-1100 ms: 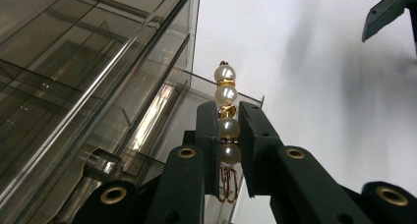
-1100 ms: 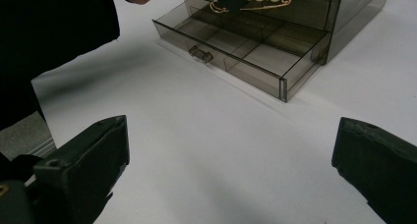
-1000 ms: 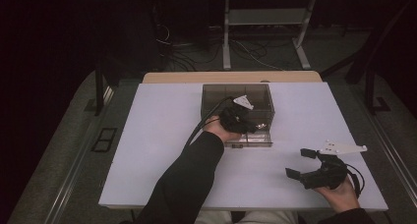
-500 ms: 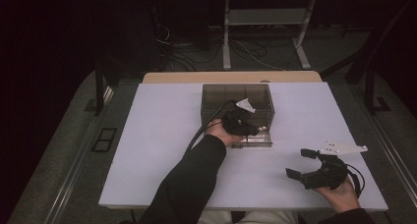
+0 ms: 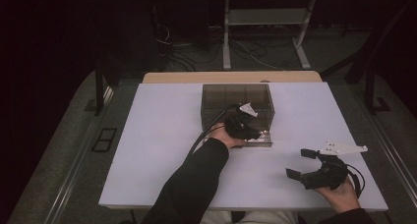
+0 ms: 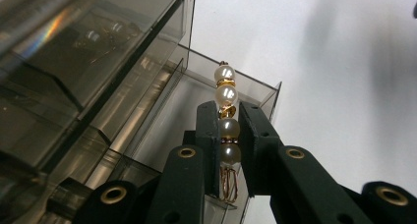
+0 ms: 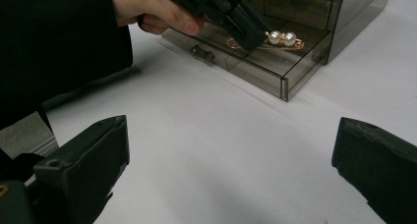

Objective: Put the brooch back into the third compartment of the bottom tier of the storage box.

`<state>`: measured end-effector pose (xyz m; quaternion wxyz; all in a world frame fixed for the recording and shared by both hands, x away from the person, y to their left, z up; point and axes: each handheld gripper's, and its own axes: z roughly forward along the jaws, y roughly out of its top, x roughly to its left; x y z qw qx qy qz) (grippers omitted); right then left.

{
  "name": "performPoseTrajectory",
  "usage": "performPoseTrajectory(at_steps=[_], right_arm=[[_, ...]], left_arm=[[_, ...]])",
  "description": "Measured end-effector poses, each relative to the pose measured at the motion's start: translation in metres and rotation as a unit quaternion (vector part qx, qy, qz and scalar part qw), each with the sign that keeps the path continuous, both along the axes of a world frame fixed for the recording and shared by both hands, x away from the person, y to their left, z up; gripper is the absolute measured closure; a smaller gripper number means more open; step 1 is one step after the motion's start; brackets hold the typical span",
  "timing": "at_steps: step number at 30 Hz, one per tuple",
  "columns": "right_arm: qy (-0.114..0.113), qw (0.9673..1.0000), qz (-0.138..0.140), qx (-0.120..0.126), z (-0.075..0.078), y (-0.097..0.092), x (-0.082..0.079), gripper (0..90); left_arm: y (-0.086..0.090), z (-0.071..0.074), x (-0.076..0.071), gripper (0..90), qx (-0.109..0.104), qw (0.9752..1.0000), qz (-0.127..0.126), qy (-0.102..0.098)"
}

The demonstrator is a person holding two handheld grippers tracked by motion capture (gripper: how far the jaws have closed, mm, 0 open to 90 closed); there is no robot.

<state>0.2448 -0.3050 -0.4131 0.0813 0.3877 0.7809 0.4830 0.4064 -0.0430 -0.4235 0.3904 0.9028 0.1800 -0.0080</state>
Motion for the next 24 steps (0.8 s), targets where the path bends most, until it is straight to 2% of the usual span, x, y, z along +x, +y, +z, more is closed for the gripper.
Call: performPoseTrajectory(at_steps=[8,14,24], right_arm=[[0.000,1.0000,0.001,0.000,0.0001,0.0002,-0.0002,0.4],[0.000,1.0000,0.001,0.001,0.0003,0.0000,-0.0003,0.3],[0.000,1.0000,0.001,0.001,0.0002,0.0000,-0.0003,0.3]], left_arm=[[-0.0031,-0.0072,-0.0007,78.6,-0.001,1.0000,0.004,0.003],[-0.0053,-0.0102,-0.0003,78.3,0.008,1.0000,0.002,0.000],[-0.0044,-0.0063,-0.0010,72.9,-0.006,1.0000,0.001,0.003]])
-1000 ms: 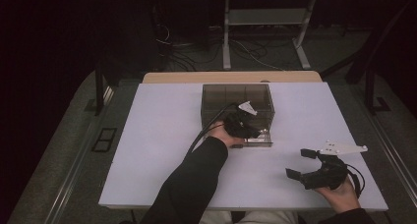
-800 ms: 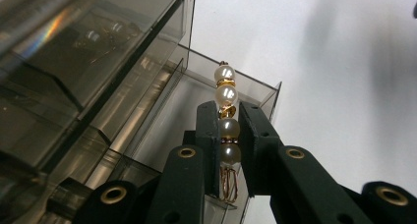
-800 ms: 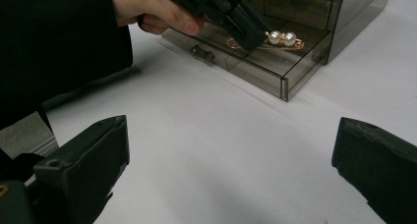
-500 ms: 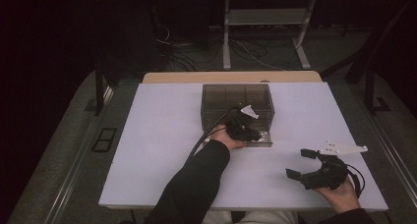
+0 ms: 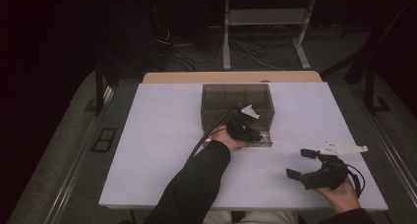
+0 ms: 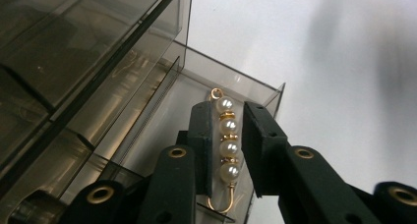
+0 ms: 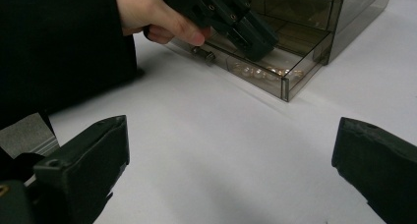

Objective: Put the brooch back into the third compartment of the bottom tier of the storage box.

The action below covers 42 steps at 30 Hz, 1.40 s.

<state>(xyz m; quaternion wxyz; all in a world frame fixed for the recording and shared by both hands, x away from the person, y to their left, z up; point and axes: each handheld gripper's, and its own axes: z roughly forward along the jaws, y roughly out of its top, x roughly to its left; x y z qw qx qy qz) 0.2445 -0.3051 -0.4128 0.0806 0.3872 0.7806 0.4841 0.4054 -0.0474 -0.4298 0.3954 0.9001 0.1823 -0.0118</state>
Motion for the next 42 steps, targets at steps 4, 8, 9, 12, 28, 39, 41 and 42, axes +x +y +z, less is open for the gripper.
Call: performPoseTrajectory(at_steps=[4,8,9,12,28,39,41,42], right_arm=[[-0.001,1.0000,0.000,0.000,0.000,0.000,0.000,0.4],[0.000,1.0000,0.000,-0.001,0.000,0.000,0.000,0.4],[-0.001,1.0000,0.000,-0.001,0.000,0.000,0.000,0.4],[-0.001,1.0000,0.000,-0.001,0.000,0.000,0.000,0.3],[-0.002,1.0000,0.000,-0.001,0.000,0.000,0.000,0.4],[-0.002,1.0000,-0.001,0.000,0.000,0.001,-0.001,0.3],[-0.002,1.0000,-0.001,-0.001,0.000,0.001,-0.001,0.4],[-0.003,1.0000,-0.001,0.000,0.000,0.001,-0.001,0.3]], left_arm=[[0.001,0.006,-0.003,69.4,-0.005,1.0000,-0.008,-0.001],[0.003,0.013,-0.006,59.2,-0.003,1.0000,0.000,-0.007],[0.004,0.015,-0.007,56.8,-0.006,1.0000,0.003,-0.005],[0.006,0.020,-0.008,49.8,-0.015,0.9998,0.010,-0.004],[0.017,0.039,-0.020,16.2,-0.025,0.9989,-0.035,0.018],[0.029,0.047,-0.029,1.1,-0.030,0.9988,-0.031,0.022],[0.031,0.048,-0.030,0.0,-0.032,0.9988,-0.030,0.020],[0.033,0.048,-0.030,0.0,-0.031,0.9989,-0.033,0.014]])
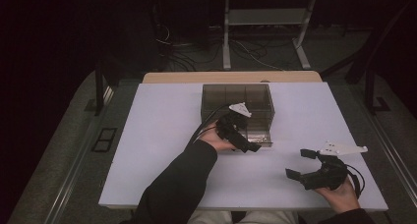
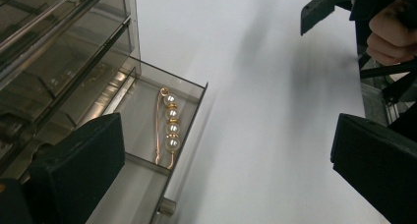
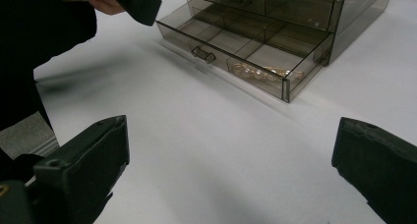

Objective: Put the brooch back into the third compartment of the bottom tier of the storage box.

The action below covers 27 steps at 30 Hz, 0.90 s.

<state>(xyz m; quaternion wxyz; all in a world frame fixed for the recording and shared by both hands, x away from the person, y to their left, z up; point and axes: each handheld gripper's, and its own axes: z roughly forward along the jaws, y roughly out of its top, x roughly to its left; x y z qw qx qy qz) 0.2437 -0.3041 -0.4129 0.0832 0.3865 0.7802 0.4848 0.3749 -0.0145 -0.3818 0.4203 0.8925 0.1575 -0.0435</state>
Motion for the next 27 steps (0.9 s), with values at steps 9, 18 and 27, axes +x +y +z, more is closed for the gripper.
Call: performPoseTrajectory(at_steps=[9,18,27], right_arm=[[0.001,1.0000,0.000,-0.001,0.000,0.000,0.000,0.3],[0.000,1.0000,-0.001,-0.001,0.000,0.000,0.000,0.4],[0.003,1.0000,0.000,-0.003,-0.001,0.001,0.001,0.4]], left_arm=[[0.016,0.004,-0.009,0.0,-0.009,0.9999,0.013,-0.006],[0.038,0.005,-0.019,0.0,-0.019,0.9994,0.027,-0.014],[0.064,0.002,-0.028,0.0,-0.029,0.9982,0.050,-0.016]])
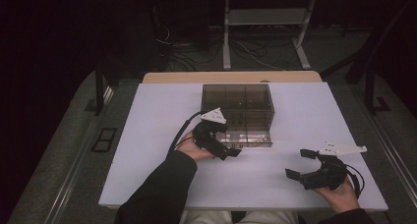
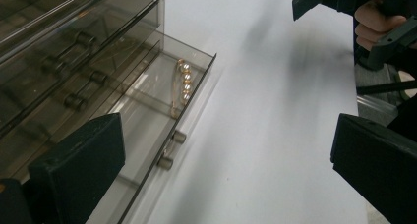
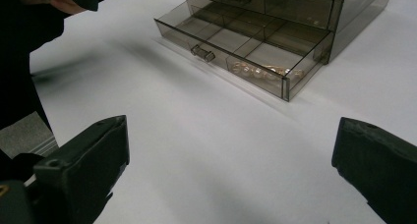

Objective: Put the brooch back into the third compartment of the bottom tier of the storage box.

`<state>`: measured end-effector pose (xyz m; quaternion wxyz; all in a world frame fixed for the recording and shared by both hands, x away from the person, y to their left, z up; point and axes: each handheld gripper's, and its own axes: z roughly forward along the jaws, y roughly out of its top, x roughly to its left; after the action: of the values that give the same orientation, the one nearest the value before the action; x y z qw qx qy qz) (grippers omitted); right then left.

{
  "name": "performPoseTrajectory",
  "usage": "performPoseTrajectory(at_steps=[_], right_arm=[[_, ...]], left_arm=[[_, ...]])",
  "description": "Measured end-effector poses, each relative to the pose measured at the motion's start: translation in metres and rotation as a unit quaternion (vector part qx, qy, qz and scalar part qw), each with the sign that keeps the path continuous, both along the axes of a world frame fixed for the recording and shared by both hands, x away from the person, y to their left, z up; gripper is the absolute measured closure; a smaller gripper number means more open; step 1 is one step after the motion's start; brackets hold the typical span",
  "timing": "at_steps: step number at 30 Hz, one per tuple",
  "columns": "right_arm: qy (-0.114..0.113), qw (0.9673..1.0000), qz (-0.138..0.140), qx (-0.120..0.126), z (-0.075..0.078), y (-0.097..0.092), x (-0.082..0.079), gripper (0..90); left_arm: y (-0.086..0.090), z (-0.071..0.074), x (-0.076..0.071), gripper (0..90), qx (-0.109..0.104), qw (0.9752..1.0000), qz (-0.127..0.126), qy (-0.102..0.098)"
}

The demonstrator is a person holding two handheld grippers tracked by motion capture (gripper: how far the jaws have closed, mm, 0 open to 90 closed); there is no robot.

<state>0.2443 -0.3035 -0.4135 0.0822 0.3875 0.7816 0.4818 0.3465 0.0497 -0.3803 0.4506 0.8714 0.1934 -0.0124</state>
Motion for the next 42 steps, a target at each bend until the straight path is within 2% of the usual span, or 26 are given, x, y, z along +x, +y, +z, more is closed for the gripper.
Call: performPoseTrajectory(at_steps=[17,24,29,36,42], right_arm=[[0.003,1.0000,0.000,-0.004,-0.001,0.002,0.001,0.4],[0.003,1.0000,0.001,-0.004,-0.001,0.002,0.001,0.3],[0.003,1.0000,0.000,-0.003,-0.001,0.002,0.000,0.3],[0.005,1.0000,0.004,-0.007,-0.001,0.004,0.001,0.3],[0.005,1.0000,0.004,-0.007,-0.001,0.004,0.001,0.4]], left_arm=[[0.043,-0.013,-0.021,0.0,-0.013,0.9991,0.040,0.000],[0.059,-0.021,-0.030,0.0,-0.031,0.9975,0.063,0.005],[0.070,-0.028,-0.038,0.0,-0.031,0.9968,0.073,0.007],[0.089,-0.036,-0.052,0.0,-0.048,0.9941,0.098,0.000],[0.105,-0.041,-0.063,0.0,-0.067,0.9901,0.123,-0.007]])
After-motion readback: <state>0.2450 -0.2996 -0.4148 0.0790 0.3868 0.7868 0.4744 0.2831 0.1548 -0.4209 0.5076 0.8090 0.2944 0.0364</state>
